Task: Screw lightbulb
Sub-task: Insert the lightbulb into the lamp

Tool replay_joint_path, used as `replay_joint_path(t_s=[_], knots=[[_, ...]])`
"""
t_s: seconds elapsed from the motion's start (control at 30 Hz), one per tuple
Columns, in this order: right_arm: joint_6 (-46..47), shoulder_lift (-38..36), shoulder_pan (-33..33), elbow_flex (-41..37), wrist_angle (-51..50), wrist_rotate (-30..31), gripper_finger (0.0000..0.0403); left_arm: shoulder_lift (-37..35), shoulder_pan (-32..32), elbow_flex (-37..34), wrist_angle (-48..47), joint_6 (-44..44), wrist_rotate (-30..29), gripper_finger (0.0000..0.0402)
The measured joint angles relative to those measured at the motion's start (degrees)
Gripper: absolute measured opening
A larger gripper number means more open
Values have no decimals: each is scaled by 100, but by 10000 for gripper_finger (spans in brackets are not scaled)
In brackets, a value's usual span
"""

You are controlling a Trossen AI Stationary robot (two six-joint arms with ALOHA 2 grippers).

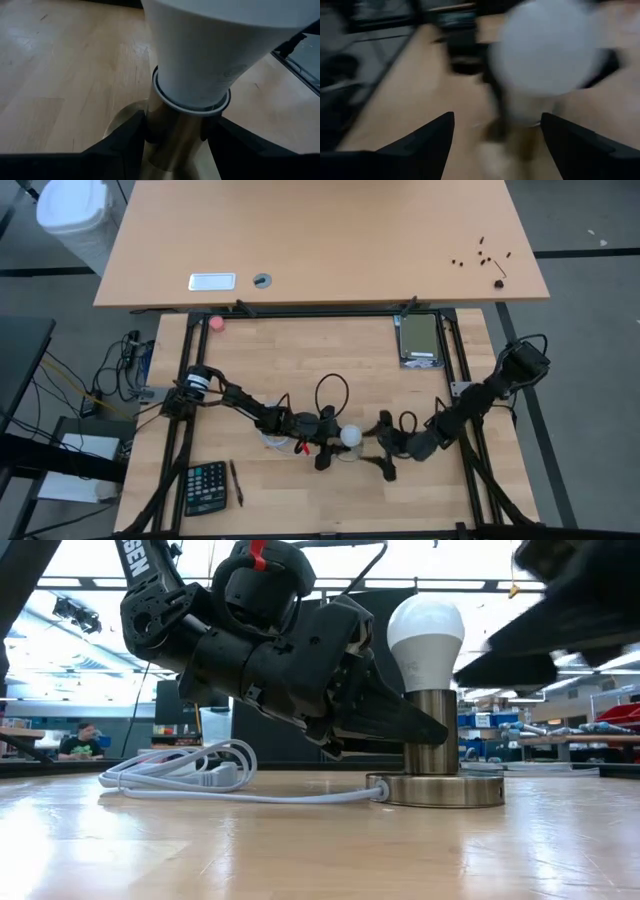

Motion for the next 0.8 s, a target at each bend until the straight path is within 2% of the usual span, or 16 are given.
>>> replay_joint_path(t_s=[0.07,0.3,0.5,0.6,0.63,0.8], knots=[[-69,0,-218,0,-12,-5,309,0,0,0,0,-4,2,198],[-265,39,-663,-2,307,-1202,309,0,0,2,-7,0,52,198],[95,42,-195,-3,287,-1286,309,0,-17,2,-9,17,159,198],[200,39,192,-2,348,-1524,309,-2,6,2,-5,-11,38,198],[184,39,290,-2,334,-1436,309,-2,8,2,-4,-4,16,198],[230,37,341,-2,-133,58,309,-2,9,2,-4,4,4,198]])
